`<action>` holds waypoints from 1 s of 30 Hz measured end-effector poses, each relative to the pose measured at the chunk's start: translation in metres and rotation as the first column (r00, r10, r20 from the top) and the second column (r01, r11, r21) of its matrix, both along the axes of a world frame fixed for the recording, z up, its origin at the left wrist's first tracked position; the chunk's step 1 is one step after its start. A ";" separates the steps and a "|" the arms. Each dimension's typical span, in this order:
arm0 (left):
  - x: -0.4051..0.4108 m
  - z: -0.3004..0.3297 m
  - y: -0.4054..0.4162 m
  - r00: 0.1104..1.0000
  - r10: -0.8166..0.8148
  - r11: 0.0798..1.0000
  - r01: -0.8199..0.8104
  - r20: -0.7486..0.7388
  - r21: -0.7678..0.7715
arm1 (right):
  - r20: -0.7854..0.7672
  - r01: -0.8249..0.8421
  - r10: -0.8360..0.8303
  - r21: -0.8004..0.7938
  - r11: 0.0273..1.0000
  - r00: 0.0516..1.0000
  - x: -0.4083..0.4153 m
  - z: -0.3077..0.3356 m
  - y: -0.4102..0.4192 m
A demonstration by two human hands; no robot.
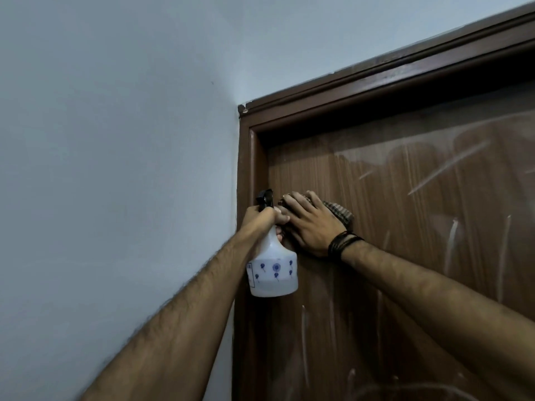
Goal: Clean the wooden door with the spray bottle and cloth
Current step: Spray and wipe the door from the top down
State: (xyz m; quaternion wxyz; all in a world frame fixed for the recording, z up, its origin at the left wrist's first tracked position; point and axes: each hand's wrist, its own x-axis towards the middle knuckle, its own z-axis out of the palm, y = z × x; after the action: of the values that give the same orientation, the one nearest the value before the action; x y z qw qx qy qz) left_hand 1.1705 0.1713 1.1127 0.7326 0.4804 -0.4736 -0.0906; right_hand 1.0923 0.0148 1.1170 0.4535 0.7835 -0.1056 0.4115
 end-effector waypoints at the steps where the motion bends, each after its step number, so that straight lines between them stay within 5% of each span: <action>1: -0.002 -0.001 0.000 1.000 0.004 1.000 -0.004 -0.004 0.005 | 0.019 0.003 -0.003 -0.005 1.000 1.000 -0.006 0.002 -0.004; 8: -0.022 0.018 0.000 0.999 0.000 1.000 0.000 0.044 0.008 | 0.313 -0.028 -0.013 0.126 0.992 0.950 -0.046 0.053 -0.011; 16: -0.060 0.024 -0.022 0.967 -0.192 0.978 0.173 0.168 0.119 | 0.494 -0.107 0.060 0.066 0.992 0.867 -0.074 -0.015 -0.032; 30: -0.078 0.026 -0.031 0.951 -0.252 0.959 0.222 0.178 0.175 | 0.531 -0.103 0.084 0.006 0.995 0.843 -0.080 -0.025 -0.042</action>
State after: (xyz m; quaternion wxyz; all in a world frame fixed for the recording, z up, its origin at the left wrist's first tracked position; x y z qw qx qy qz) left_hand 1.0930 0.1398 1.1386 0.6266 0.4812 -0.5902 -0.1657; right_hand 1.0124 -0.0270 1.0923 0.3727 0.6515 -0.1952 0.6313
